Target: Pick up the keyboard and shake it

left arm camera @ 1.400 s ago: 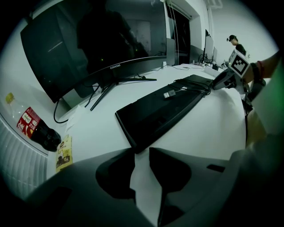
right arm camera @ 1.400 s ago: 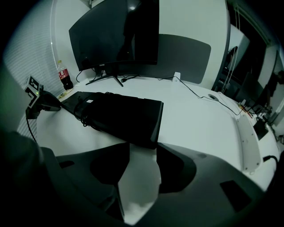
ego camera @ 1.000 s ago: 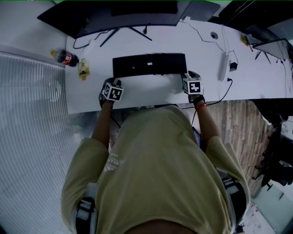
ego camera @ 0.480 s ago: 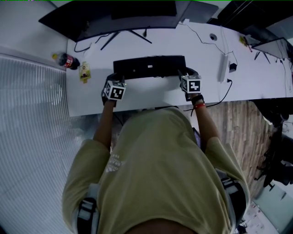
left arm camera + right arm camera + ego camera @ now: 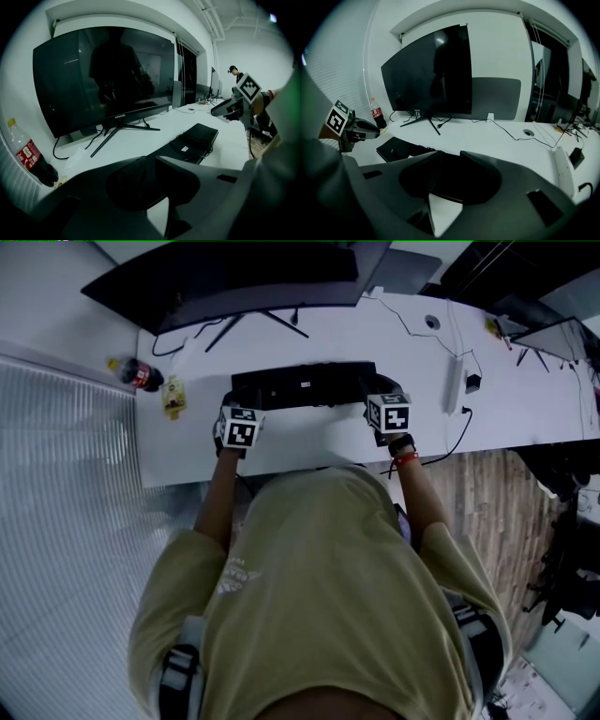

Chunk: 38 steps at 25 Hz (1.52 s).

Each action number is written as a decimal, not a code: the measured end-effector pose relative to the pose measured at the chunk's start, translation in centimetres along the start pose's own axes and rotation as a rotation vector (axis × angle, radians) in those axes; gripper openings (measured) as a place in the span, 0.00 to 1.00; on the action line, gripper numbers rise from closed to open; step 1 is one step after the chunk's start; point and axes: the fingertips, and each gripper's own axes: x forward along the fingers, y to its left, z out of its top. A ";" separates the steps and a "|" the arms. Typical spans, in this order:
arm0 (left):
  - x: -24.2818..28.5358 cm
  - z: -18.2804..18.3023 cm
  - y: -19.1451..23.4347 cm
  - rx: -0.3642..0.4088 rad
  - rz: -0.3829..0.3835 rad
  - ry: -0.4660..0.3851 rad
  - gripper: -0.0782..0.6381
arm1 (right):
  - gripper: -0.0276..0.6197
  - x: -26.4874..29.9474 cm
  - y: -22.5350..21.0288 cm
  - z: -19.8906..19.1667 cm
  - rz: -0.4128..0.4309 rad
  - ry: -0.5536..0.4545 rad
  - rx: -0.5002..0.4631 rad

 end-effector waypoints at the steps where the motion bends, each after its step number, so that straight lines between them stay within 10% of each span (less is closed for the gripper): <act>1: -0.2 0.5 0.0 -0.007 0.000 -0.013 0.21 | 0.25 -0.1 0.0 0.4 0.001 -0.012 0.002; 38: -7.5 14.7 1.4 -0.151 0.089 -0.424 0.13 | 0.08 -6.3 3.5 14.0 0.021 -0.378 0.015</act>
